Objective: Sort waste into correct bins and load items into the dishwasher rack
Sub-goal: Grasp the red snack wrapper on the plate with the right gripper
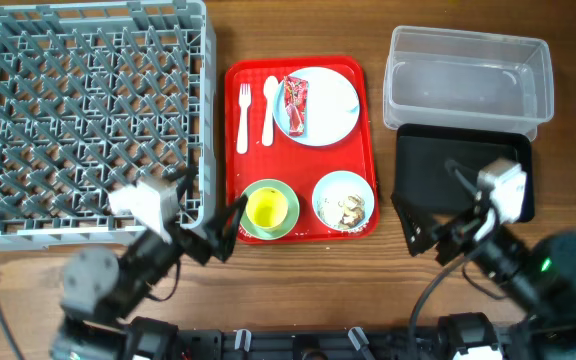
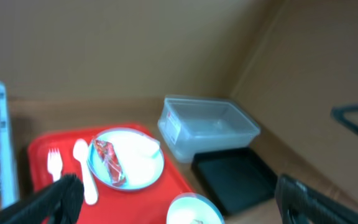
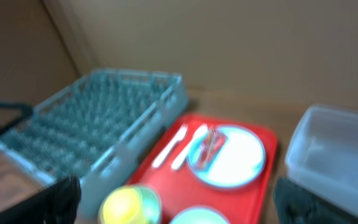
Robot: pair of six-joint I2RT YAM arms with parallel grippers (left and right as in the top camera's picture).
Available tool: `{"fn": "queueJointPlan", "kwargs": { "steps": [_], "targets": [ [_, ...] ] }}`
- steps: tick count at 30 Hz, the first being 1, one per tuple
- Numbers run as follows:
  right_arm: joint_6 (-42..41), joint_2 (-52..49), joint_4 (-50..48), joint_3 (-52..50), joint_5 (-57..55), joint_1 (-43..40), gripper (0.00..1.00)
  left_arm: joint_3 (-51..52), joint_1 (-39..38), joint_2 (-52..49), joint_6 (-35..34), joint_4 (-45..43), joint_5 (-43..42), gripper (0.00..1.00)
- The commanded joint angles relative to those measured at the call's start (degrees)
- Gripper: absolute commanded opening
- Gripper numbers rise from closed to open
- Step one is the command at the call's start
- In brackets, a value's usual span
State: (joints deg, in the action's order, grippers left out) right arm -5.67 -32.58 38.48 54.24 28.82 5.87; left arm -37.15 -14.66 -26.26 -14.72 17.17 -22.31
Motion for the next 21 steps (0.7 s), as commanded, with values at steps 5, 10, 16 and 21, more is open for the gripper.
{"fn": "queueJointPlan", "kwargs": {
  "steps": [5, 10, 16, 21],
  "targets": [
    [-1.2, -24.7, 14.4, 27.4, 8.1, 0.2, 1.00, -35.3, 0.3, -21.4, 4.0, 27.3, 0.3, 1.00],
    [-0.5, -46.8, 30.6, 44.5, -10.0, 7.5, 1.00, -36.1, 0.3, -22.2, 4.0, 29.1, 0.3, 1.00],
    [0.5, -69.7, 20.1, 50.0, -8.6, 16.4, 1.00, -36.0, 0.3, -22.2, 4.0, 30.5, 0.3, 1.00],
    [-4.7, -86.3, 7.3, 50.0, -11.0, 16.8, 0.83, -36.0, 0.3, -22.2, 4.0, 30.5, 0.3, 1.00]
  ]
}}
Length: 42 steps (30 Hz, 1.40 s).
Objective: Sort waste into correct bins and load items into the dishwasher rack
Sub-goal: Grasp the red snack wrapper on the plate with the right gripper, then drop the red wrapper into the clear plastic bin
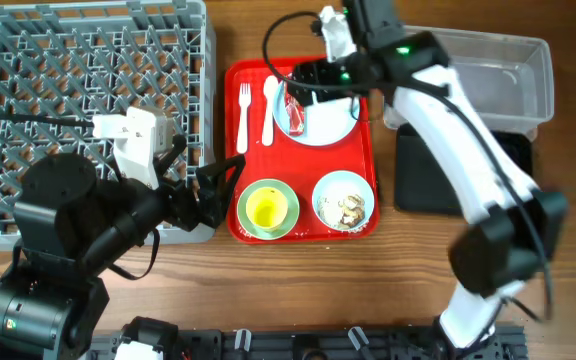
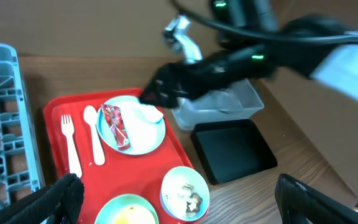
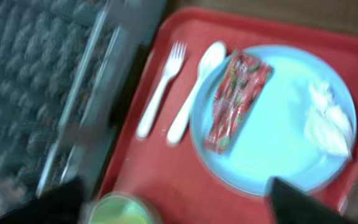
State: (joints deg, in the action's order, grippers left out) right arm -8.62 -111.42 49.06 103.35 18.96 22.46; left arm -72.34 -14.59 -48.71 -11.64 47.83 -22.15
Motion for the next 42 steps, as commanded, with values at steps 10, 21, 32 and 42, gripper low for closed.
{"fn": "queueJointPlan", "kwargs": {
  "steps": [10, 21, 32, 42],
  "targets": [
    [-2.1, -22.1, -8.5, 0.9, -8.0, 3.0, 0.57, -0.9, 0.2, 0.2, 0.9, -0.2, 0.2, 1.00],
    [-11.0, -5.2, -4.2, 0.9, -9.4, -2.0, 0.04, -0.9, 0.2, 0.2, 0.9, -0.2, 0.1, 1.00],
    [-7.8, -2.5, 3.4, -3.5, -28.3, -19.5, 0.06, -0.9, 0.2, 0.2, 0.9, -0.2, 0.2, 1.00],
    [-0.4, 6.1, 2.1, -1.2, -12.5, -10.2, 0.64, -0.9, 0.2, 0.2, 0.9, -0.2, 0.2, 1.00]
  ]
}}
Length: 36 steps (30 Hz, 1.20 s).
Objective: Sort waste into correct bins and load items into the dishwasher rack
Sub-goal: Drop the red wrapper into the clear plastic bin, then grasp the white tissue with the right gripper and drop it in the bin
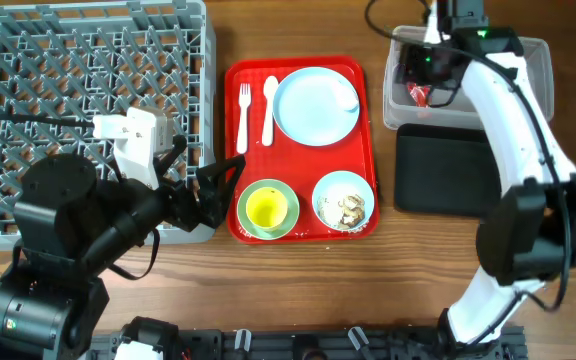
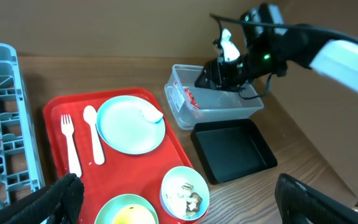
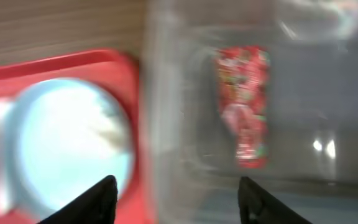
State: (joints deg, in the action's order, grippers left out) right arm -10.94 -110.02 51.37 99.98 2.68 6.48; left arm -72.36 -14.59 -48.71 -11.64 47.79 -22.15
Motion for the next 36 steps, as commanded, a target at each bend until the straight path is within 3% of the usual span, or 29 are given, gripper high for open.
{"fn": "queueJointPlan", "kwargs": {
  "steps": [1, 7, 8, 14, 18, 19, 20, 23, 30, 36],
  "targets": [
    [1.9, 4.3, -0.6, 2.0, 3.6, 8.5, 0.64, -0.8, 0.2, 0.2, 0.9, -0.1, 0.2, 1.00],
    [2.1, -7.7, -11.5, 0.7, -23.4, 18.2, 0.72, -0.8, 0.2, 0.2, 0.9, -0.1, 0.2, 1.00],
    [2.3, -10.8, -13.1, 0.7, -25.4, 17.9, 0.68, -0.8, 0.2, 0.2, 0.9, -0.1, 0.2, 1.00],
    [3.4, -19.2, -13.5, 0.7, -18.6, 15.8, 0.59, -0.8, 0.2, 0.2, 0.9, -0.1, 0.1, 1.00],
    [3.2, -21.8, -12.1, 0.7, -16.9, 15.8, 0.36, -0.8, 0.2, 0.2, 0.9, -0.1, 0.2, 1.00],
    [3.2, -21.9, -10.2, 0.7, -15.3, 15.8, 0.10, -0.8, 0.2, 0.2, 0.9, -0.1, 0.2, 1.00],
    [3.2, -21.5, -9.2, 0.8, -14.7, 15.8, 0.04, -0.8, 0.2, 0.2, 0.9, -0.1, 0.2, 1.00],
    [1.7, -17.2, -5.5, 2.0, -14.1, 16.1, 0.04, -0.8, 0.2, 0.2, 0.9, -0.1, 0.2, 1.00],
    [-1.3, 3.7, -5.6, 2.4, -11.6, 11.7, 0.04, -0.8, 0.2, 0.2, 0.9, -0.1, 0.2, 1.00],
    [-5.9, 0.0, -3.7, 0.4, -9.0, -1.2, 0.09, -0.8, 0.2, 0.2, 0.9, -0.1, 0.2, 1.00]
  ]
}}
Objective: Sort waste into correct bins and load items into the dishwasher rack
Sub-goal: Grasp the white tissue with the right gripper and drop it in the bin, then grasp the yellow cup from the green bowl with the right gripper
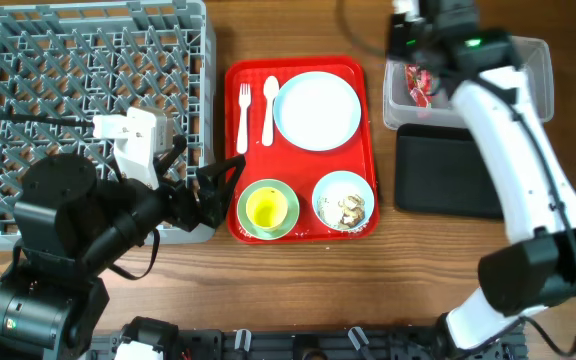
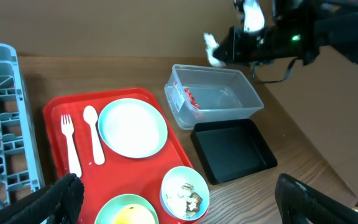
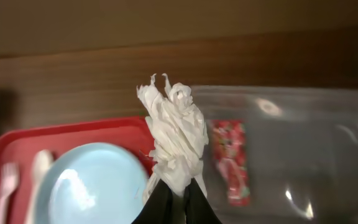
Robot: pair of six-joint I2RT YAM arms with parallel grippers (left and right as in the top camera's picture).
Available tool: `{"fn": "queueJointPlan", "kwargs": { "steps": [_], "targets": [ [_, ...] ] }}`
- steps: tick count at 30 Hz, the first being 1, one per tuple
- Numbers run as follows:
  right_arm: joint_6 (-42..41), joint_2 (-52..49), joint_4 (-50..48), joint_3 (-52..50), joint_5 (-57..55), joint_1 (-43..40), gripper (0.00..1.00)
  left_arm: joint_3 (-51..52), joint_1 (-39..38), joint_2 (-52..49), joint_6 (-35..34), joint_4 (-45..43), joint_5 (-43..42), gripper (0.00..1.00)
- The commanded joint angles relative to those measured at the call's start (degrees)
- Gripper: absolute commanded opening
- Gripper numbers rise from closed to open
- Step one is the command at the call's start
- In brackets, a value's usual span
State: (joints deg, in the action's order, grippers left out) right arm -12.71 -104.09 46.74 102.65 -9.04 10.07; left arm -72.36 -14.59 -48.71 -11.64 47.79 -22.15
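Observation:
My right gripper (image 3: 178,190) is shut on a crumpled white tissue (image 3: 174,134), held in the air near the far left corner of the clear plastic bin (image 1: 528,75). A red wrapper (image 1: 423,82) lies inside that bin at its left end. On the red tray (image 1: 368,150) the pale blue plate (image 1: 315,108) is bare, with a white fork (image 1: 243,112) and spoon (image 1: 268,108) beside it. My left gripper (image 1: 213,195) hangs open near the tray's front left corner, holding nothing.
A grey dishwasher rack (image 1: 78,110) fills the left side. On the tray's near half stand a green bowl with a yellow cup (image 1: 268,210) and a blue bowl of food scraps (image 1: 343,203). A black bin (image 1: 453,175) lies in front of the clear bin.
The white tissue has left the plate and is now in my shut right gripper, up by the clear bin's far left corner. The wrapper stays in the bin. My left arm has not moved.
Both arms first sat at the near edge, with wrapper and tissue on the plate. Then my right gripper was over the plate at the wrapper. Later the wrapper lay in the clear bin with the tissue still on the plate. Now the tissue is held aloft.

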Motion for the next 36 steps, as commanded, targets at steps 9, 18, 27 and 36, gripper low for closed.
{"fn": "queueJointPlan", "kwargs": {
  "steps": [9, 18, 27, 36],
  "targets": [
    [-0.7, 5.0, 7.0, -2.2, 14.3, -6.6, 0.59, -0.8, 0.2, 0.2, 0.9, -0.1, 0.1, 1.00],
    [-9.0, 24.4, 31.4, -10.7, 15.7, 13.0, 0.61, -0.8, 0.2, 0.2, 0.9, -0.1, 0.2, 1.00],
    [-14.3, 24.0, 15.8, -26.9, 14.2, 22.7, 0.63, -0.8, 0.2, 0.2, 0.9, -0.1, 0.1, 1.00],
    [-12.2, 23.0, 7.8, -26.9, 24.6, 27.8, 0.51, -0.8, 0.2, 0.2, 0.9, -0.1, 0.1, 1.00]
  ]
}}
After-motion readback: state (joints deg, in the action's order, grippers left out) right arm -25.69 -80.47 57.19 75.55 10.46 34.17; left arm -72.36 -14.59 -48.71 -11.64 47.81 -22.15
